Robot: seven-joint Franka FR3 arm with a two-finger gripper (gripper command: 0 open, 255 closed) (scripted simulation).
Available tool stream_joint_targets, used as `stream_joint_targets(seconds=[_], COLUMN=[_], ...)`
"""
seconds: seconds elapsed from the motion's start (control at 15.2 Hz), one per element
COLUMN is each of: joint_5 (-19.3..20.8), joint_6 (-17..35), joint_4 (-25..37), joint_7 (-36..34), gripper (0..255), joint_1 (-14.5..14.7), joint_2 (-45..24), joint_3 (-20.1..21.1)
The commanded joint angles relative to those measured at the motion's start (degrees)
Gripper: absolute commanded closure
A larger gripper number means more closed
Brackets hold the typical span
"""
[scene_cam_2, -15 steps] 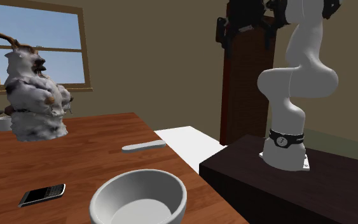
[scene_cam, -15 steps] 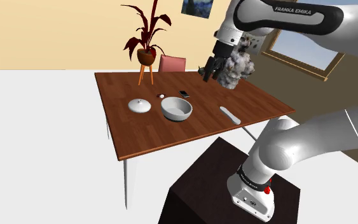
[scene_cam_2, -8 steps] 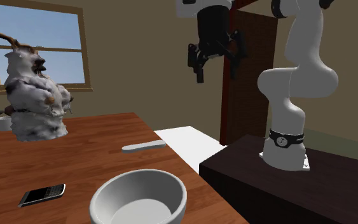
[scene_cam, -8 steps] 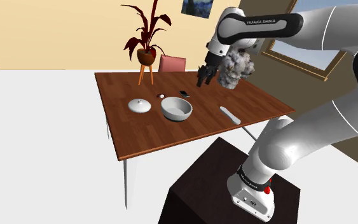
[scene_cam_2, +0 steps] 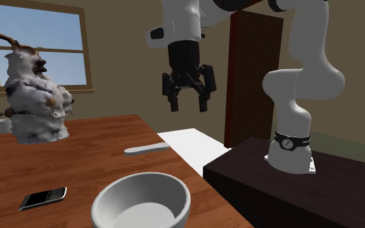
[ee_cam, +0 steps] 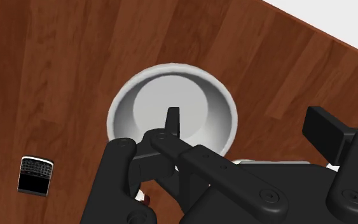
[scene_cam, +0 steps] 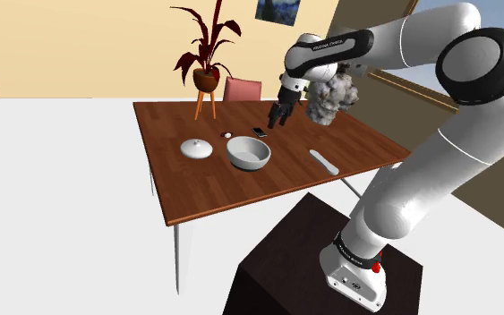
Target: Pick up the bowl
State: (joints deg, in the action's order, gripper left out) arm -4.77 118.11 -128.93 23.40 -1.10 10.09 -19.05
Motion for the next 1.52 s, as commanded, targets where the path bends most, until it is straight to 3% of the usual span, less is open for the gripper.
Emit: stream_joint_targets(seconds=[0.0, 0.46, 1.12, 1.45], joint_5=[-1.46, -8.83, -17.22, -18.32], joint_6=[1.79, 5.93, 6.02, 8.56], joint_4=[1.9, 11.18, 30.99, 30.67], joint_7=[2.78, 11.68, 19.88, 20.8], gripper=[0, 0, 0, 0], joint_1=[-0.29, -2.43, -9.67, -10.14], joint_2=[-4.16, -20.12, -42.97, -45.33], joint_3=[-1.29, -3.0, -0.54, 0.22])
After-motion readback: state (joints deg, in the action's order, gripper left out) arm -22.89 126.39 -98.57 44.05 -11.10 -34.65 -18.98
